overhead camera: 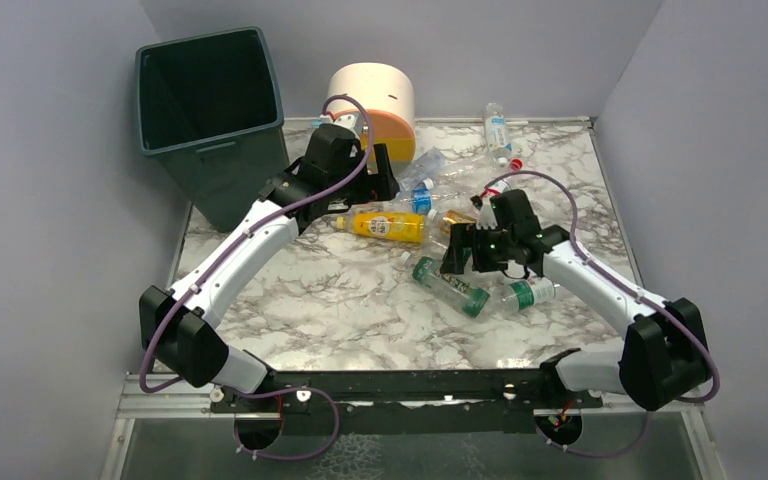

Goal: Put the plastic bottles in the bin
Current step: Pick up the plastic bottle at the center of the board.

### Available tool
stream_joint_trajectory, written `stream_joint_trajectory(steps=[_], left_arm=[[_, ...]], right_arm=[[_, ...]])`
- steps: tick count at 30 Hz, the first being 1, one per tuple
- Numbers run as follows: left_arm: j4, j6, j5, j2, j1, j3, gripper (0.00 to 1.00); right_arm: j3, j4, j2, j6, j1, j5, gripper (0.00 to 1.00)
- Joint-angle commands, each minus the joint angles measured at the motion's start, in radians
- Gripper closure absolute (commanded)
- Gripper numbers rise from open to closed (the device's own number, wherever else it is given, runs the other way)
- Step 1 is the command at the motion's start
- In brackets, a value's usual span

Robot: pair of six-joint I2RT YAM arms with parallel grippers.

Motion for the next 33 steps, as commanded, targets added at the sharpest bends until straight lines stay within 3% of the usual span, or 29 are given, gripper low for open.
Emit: stream_joint_trajectory(steps=[1,10,16,19,26,33], left_arm=[[0.017,0.005,-0.006,-0.020,-0.007,-0.007,0.03],[0.007,0.008,-0.018,-0.033,-0.007,-0.023,0.03],[0.009,0.004,-0.016,-0.041,-0.007,-0.039,0.03],[0.008,-0.002,-0.008,-0.050,-0.007,-0.049,0.03],[0.035,-0.027,0.054,-0.092,-0.007,-0.109,0.02],[0.077,-0.051,0.122,-0.124,-0.007,-0.162,0.02]], right_arm=[[0.055,-0.044,0.064,-0.025,0.096,0.152,0.05],[0.095,-0.104,0.176,-0.001,0.246,0.351,0.05],[0.114,-0.124,0.247,0.005,0.289,0.382,0.07],[0.105,-0.106,0.246,0.012,0.294,0.363,0.11],[0.110,-0.093,0.237,0.014,0.295,0.304,0.39],[0.111,-0.061,0.179,0.027,0.295,0.198,0.45]])
